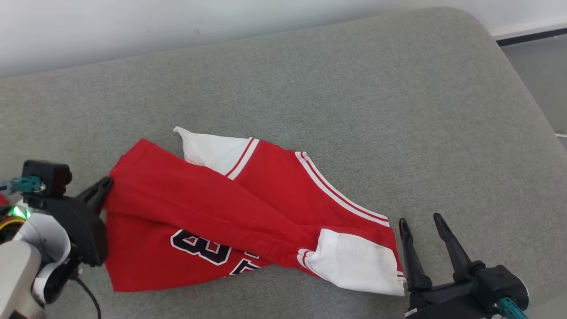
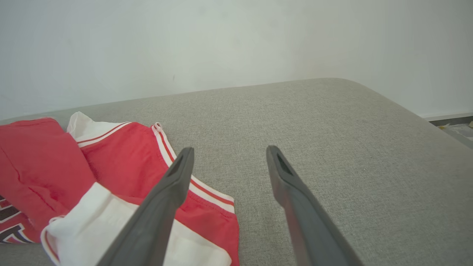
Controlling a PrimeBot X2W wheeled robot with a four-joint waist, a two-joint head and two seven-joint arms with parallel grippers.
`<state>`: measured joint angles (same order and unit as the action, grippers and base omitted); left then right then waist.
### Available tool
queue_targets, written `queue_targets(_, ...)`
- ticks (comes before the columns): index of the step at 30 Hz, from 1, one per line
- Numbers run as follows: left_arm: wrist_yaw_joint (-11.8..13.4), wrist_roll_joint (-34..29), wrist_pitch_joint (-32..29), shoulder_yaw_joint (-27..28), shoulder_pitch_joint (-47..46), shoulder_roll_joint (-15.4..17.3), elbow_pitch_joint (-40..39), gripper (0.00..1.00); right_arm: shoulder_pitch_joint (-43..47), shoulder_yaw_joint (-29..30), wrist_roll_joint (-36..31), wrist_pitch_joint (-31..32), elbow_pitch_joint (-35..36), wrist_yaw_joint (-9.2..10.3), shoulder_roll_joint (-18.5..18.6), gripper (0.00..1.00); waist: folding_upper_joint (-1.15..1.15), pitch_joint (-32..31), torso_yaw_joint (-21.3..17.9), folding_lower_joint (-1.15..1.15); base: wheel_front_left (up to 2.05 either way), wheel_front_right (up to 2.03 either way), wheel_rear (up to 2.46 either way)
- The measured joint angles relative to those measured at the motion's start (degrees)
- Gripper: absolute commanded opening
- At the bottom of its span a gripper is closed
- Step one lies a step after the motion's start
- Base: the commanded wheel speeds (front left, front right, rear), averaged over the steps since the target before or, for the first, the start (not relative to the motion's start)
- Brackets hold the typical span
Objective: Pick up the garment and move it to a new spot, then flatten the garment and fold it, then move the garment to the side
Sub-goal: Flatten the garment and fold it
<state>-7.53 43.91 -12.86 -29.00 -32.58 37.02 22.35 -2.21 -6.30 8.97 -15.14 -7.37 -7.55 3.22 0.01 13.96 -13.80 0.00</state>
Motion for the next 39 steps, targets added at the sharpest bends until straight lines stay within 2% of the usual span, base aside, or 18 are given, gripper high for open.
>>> queue_targets(7,0.00,-0.53,4.46,0.05,-1.33,0.14,-3.42,0.00,1.14,0.44,-0.44,0.00,-0.08,0.00,-0.01,1.00,0.00,-1.60,1.69,0.00,0.00,0.00,0.00)
queue_targets(11,1.19,-0.43,6.97,1.40,-0.52,0.40,-8.94,0.00,2.01,0.83,-0.48,0.00,-0.04,0.00,0.16,1.00,0.00,-2.89,2.98,-0.01,0.00,0.00,0.00)
queue_targets(19,7.47,1.16,11.13,3.46,11.44,1.21,-21.25,0.00,3.98,2.02,-0.48,0.00,0.34,0.00,0.74,1.00,0.00,-4.93,6.39,-0.01,0.00,0.00,0.00)
queue_targets(23,12.15,2.27,13.76,3.75,21.50,0.15,-27.37,0.00,5.20,2.87,-0.53,0.00,0.60,0.00,1.18,1.00,-0.01,-5.81,8.75,-0.02,0.00,0.00,0.00)
queue_targets(25,13.68,3.12,14.95,3.49,25.92,-1.01,-28.81,0.00,5.59,3.20,-0.71,0.00,0.76,0.00,1.46,1.00,-0.01,-6.15,9.96,-0.01,0.00,0.00,0.00)
queue_targets(29,15.78,4.30,17.14,1.74,32.77,-3.82,-27.42,0.00,5.95,3.16,-0.93,0.00,0.75,0.00,2.11,1.00,-0.01,-6.91,12.78,-0.02,0.00,0.00,0.00)
queue_targets(39,14.54,5.01,21.25,-0.22,35.78,-8.14,-16.03,0.00,5.89,2.00,-0.97,0.00,-0.13,0.00,3.24,1.00,-0.01,-9.12,14.17,-0.01,0.00,0.00,0.00)
